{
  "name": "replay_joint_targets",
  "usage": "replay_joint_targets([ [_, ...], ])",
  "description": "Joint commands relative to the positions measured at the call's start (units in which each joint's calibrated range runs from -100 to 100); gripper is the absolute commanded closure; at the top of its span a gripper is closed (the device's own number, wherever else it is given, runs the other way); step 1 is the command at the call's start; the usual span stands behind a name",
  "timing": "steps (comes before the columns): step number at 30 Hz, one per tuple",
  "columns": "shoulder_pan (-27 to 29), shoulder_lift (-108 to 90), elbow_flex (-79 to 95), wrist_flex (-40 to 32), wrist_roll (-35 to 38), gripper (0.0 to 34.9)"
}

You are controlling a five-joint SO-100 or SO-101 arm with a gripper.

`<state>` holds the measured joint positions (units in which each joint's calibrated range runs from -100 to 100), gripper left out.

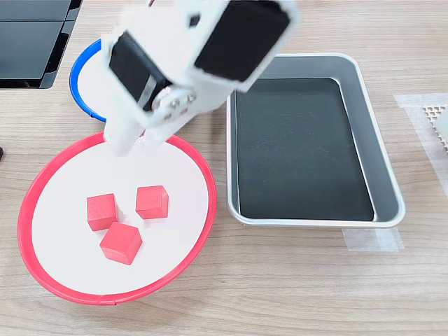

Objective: Resolve any anomalies and move all blocks to matching dishes

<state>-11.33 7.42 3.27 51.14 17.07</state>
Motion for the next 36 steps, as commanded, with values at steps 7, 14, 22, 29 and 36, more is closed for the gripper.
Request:
replay_joint_targets([
  [7, 10.3, -58.7, 66.4, -37.3, -16.1, 34.9],
  [14, 9.7, -90.9, 93.7, -31.7, -18.9, 34.9],
  [22, 11.5, -105.7, 96.7, -12.2, -19.2, 34.9],
  [29, 11.2, -106.5, 96.7, -6.3, -19.8, 34.9],
  [36, 12.4, -106.5, 96.7, -3.7, -20.4, 34.7],
])
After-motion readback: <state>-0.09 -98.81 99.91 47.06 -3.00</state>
